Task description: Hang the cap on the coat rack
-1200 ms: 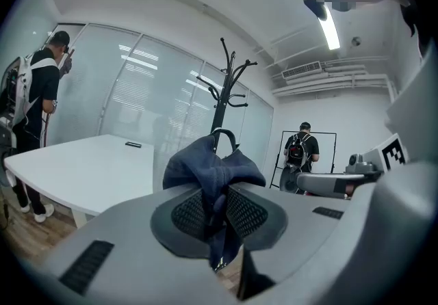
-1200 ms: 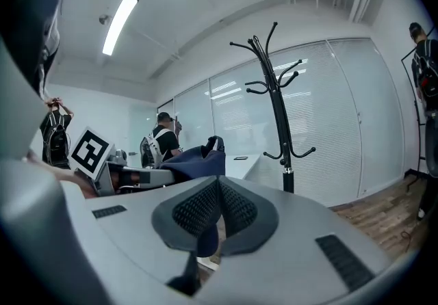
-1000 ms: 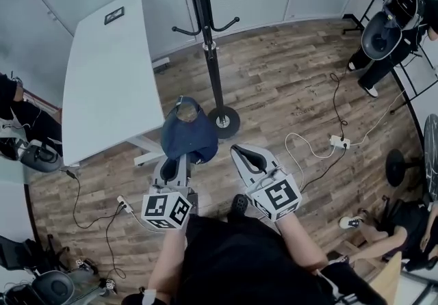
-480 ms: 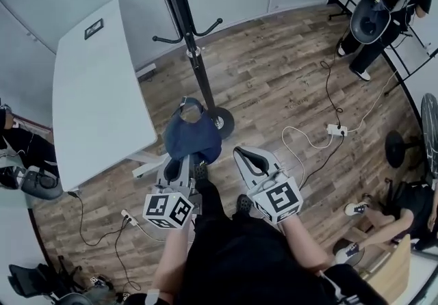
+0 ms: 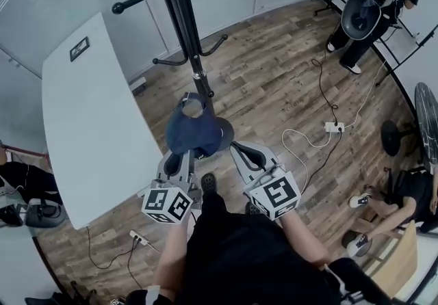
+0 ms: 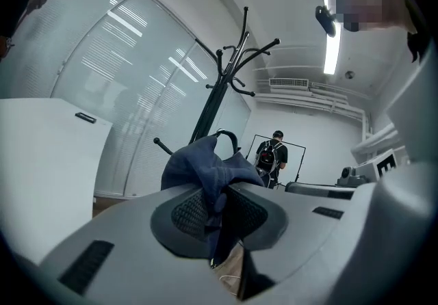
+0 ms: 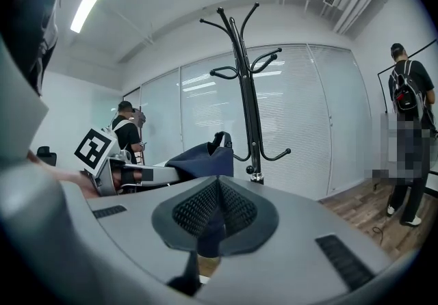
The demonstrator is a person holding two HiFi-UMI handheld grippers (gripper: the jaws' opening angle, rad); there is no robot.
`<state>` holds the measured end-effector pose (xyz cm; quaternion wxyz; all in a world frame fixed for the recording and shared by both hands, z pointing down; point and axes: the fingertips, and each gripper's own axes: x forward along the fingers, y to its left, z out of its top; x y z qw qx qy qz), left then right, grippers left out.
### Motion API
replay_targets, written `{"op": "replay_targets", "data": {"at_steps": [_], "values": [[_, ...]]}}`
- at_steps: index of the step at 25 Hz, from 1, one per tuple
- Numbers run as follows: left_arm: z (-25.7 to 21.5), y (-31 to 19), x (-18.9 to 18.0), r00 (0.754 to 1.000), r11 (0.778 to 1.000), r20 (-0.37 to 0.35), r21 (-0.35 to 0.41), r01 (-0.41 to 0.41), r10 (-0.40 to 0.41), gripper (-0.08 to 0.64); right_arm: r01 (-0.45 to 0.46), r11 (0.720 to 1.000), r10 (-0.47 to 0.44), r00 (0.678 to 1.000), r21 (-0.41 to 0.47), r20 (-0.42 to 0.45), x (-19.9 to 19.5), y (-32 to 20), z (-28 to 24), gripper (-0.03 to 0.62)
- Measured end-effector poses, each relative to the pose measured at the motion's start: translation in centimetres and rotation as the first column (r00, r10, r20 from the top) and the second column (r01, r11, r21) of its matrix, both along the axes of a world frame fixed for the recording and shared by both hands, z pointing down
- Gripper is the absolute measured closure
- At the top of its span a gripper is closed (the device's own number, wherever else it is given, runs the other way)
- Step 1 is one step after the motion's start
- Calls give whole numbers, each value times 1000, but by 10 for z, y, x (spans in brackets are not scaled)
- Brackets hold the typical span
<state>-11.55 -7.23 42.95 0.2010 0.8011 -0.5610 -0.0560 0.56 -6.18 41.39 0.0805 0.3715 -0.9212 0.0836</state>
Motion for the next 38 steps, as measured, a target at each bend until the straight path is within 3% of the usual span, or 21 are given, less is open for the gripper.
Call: {"op": "replay_targets", "data": {"at_steps": [13, 28, 38], "values": [[7, -69, -61, 996, 996, -38, -2, -86, 86, 497, -62, 998, 61, 997, -4, -41, -64, -68, -4, 561], [26, -125, -131, 995, 996, -67, -28, -82, 80, 497, -161, 985, 156, 985, -62, -79, -92, -96, 14, 560], [40, -154, -144, 996, 994, -58, -75, -76, 72, 495, -174, 981, 166, 982, -82, -89, -95, -105, 13, 561]]}}
